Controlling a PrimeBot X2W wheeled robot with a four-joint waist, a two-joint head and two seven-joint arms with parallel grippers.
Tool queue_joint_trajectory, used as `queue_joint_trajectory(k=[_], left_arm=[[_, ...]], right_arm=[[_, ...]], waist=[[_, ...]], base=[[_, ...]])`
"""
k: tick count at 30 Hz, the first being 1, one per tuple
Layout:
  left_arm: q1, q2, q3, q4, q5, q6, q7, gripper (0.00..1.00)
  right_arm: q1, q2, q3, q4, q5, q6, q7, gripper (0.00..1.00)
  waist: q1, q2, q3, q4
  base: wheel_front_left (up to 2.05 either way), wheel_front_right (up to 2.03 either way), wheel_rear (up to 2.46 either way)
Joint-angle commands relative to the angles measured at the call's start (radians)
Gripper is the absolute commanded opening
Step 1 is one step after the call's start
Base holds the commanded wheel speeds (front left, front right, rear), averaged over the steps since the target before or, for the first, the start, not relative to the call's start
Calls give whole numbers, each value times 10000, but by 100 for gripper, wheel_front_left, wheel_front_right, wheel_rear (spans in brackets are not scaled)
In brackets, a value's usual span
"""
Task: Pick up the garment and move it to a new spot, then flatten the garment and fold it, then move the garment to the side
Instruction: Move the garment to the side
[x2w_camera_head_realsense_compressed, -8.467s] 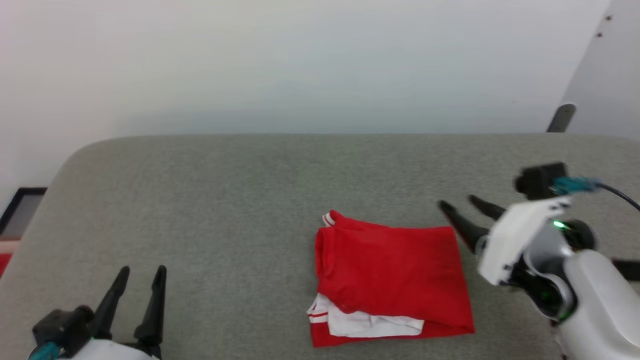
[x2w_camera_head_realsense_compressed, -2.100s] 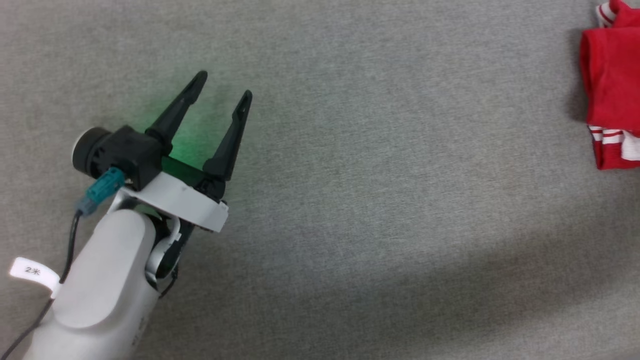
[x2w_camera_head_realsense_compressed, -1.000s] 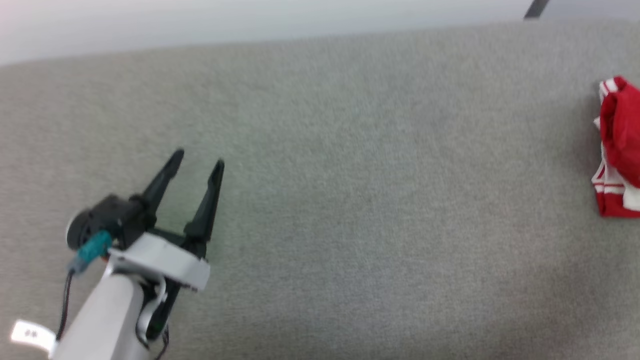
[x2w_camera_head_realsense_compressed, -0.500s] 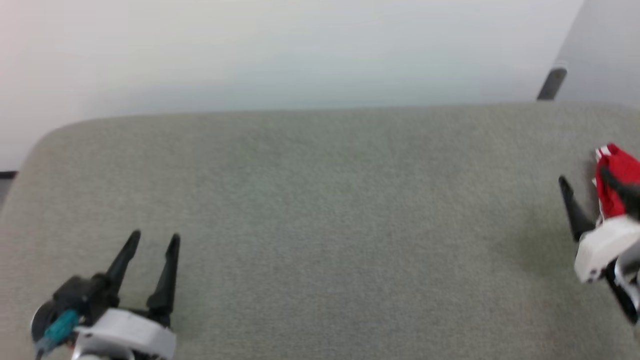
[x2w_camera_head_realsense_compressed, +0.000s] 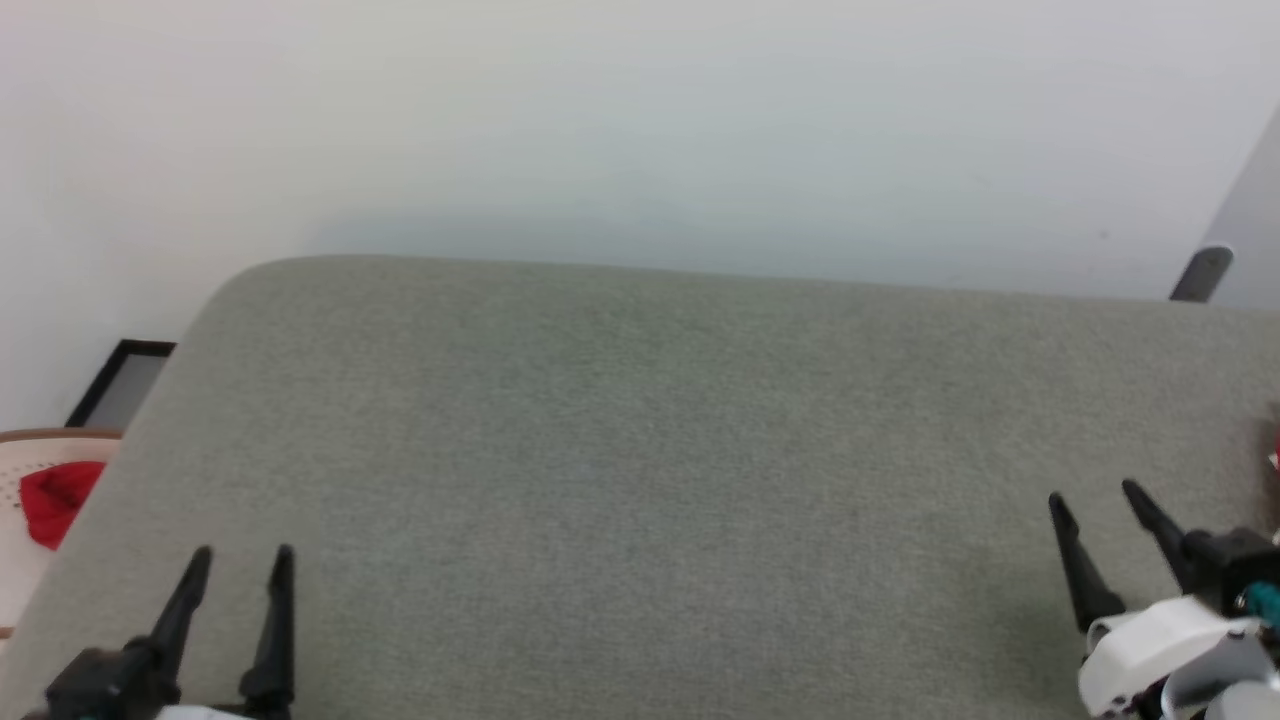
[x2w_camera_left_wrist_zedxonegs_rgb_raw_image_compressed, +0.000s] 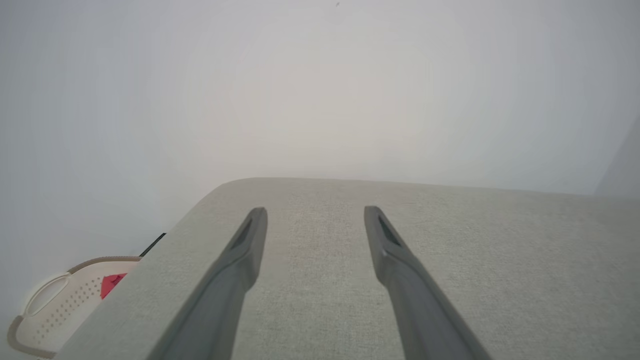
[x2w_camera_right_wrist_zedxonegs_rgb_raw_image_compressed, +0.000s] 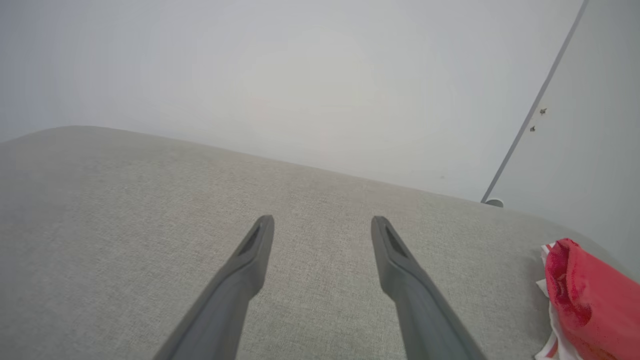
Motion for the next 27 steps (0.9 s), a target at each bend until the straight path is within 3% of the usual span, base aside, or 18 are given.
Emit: queue_joint_trajectory(k=[1,13,27], left_arm=[[179,-70,125,-53,29,21,-8,100],[797,-269,542,-114,149,-180,-8,100],[825,-176,217,124,-157,-253,-8,100]], right_arm=[[251,123,-90,-144,-115,-11,-49,100],[1826,1069,-782,-1386,-806,-11,-50,100],[2611,1553,-1264,-2020,-1267,-11,-50,100]], waist=[[0,0,-204,226],[0,0,-344,280],[0,0,-315,42]], base=[[0,0,0],[0,0,0],[0,0,0]])
